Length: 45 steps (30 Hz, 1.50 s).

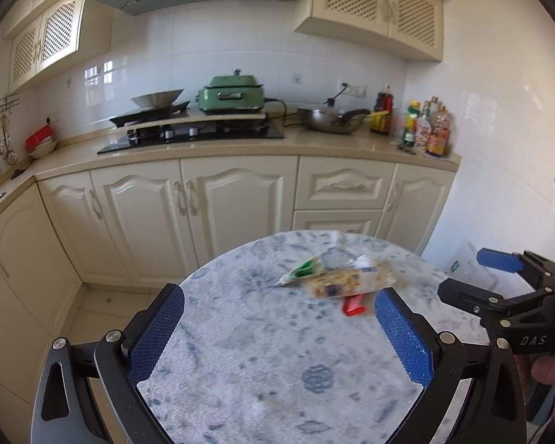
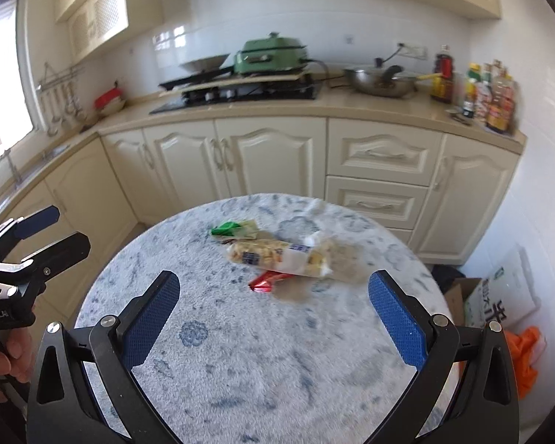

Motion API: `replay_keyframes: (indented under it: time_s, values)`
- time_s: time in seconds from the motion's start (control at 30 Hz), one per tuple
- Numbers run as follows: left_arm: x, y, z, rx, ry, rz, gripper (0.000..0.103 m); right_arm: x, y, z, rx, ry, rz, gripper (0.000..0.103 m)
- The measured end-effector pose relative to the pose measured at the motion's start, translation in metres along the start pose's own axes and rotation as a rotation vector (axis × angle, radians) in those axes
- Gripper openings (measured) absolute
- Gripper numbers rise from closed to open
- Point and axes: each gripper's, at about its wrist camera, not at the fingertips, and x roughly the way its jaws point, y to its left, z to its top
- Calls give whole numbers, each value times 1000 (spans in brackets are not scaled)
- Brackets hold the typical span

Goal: Collect trash
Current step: 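Grasp the clear blue-printed snack bag with the right tool while the left tool grasps the red wrapper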

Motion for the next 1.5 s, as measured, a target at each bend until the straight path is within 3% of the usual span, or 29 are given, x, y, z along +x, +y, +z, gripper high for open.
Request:
replay_keyframes:
  time_s: [0.27, 0.6, 0.7, 0.77, 0.8, 0.87, 0.9, 1.23, 1.4, 1.5]
  values:
    - [77, 10, 7, -22, 107, 7, 102, 101, 11, -3, -156, 174, 9, 103]
    - [179, 15, 20, -31, 206, 11, 102, 179, 4, -7, -269, 218, -17, 100]
    - [200, 17, 23, -40, 226, 13, 102, 197, 10, -5, -333, 230, -13, 89]
    - [211, 17, 25, -42, 236, 10, 102, 207, 14, -8, -363, 249, 16, 72]
    - [216, 17, 26, -40, 239, 9, 102, 212, 15, -10, -382, 266, 15, 70]
    - [225, 16, 29, -37, 240, 10, 102, 211, 13, -11, -358, 266, 60, 42]
    - [229, 16, 30, -36, 244, 7, 102, 209, 10, -11, -340, 269, 72, 37]
    - [262, -3, 28, 2, 258, -16, 102, 161, -35, -27, -56, 245, 205, 35]
    - [267, -18, 21, 25, 273, -54, 102, 139, -62, -33, 92, 214, 235, 35]
    - [263, -36, 12, 67, 277, -101, 102, 128, -73, -36, 128, 205, 209, 35]
